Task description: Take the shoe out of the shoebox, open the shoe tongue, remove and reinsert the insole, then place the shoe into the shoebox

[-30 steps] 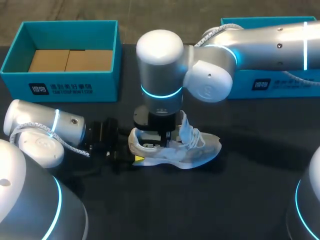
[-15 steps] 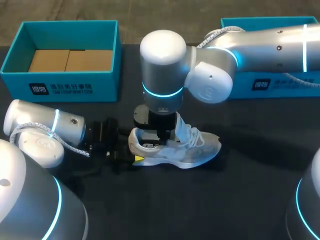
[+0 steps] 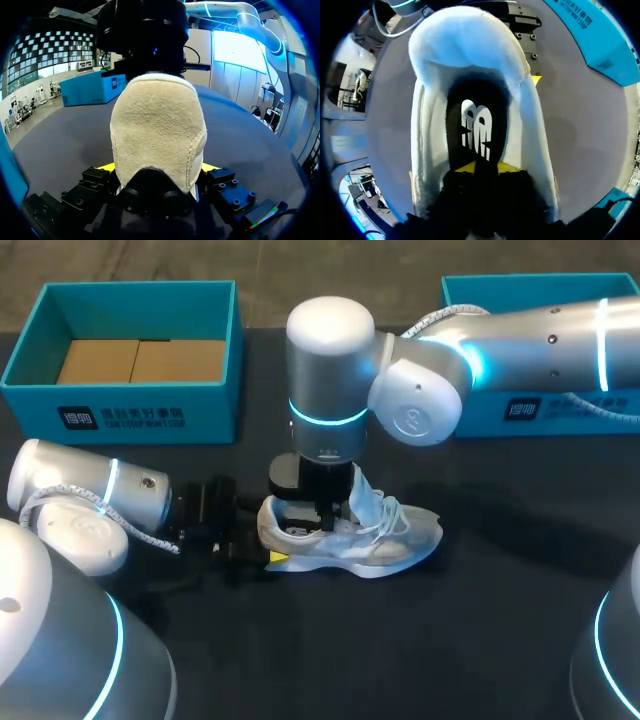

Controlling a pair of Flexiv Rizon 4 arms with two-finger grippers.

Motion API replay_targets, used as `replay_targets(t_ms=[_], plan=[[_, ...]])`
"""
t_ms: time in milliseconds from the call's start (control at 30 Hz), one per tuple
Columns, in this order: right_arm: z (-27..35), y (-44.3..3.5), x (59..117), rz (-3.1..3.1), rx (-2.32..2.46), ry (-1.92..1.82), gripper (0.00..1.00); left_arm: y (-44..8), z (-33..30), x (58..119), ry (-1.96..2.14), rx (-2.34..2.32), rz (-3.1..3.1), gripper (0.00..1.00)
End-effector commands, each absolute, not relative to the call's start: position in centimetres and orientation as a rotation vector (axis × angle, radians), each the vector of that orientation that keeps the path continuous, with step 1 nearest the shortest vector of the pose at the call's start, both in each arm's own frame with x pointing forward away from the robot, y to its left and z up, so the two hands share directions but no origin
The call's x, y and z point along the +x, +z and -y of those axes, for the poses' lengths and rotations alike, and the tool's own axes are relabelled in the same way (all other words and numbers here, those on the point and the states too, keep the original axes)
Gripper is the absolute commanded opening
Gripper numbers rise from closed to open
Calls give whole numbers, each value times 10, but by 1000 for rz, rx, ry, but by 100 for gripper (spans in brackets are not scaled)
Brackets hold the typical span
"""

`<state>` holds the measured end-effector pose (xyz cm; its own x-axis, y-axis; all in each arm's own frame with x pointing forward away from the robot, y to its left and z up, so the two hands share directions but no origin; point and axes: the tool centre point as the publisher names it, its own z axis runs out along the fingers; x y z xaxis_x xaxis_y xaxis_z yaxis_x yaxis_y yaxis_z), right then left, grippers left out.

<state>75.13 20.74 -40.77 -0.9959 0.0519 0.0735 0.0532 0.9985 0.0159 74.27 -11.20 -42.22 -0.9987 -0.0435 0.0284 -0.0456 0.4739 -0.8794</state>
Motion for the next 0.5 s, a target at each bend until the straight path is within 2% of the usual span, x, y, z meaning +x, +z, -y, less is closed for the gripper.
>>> replay_targets(t_ms=[33, 500], plan=[[-207, -427, 744, 3048, -87, -17, 0, -423, 111, 743, 1602, 80, 2697, 0], [-175, -382, 742, 3073, -138, -98, 0, -423, 111, 743, 1602, 80, 2697, 0]])
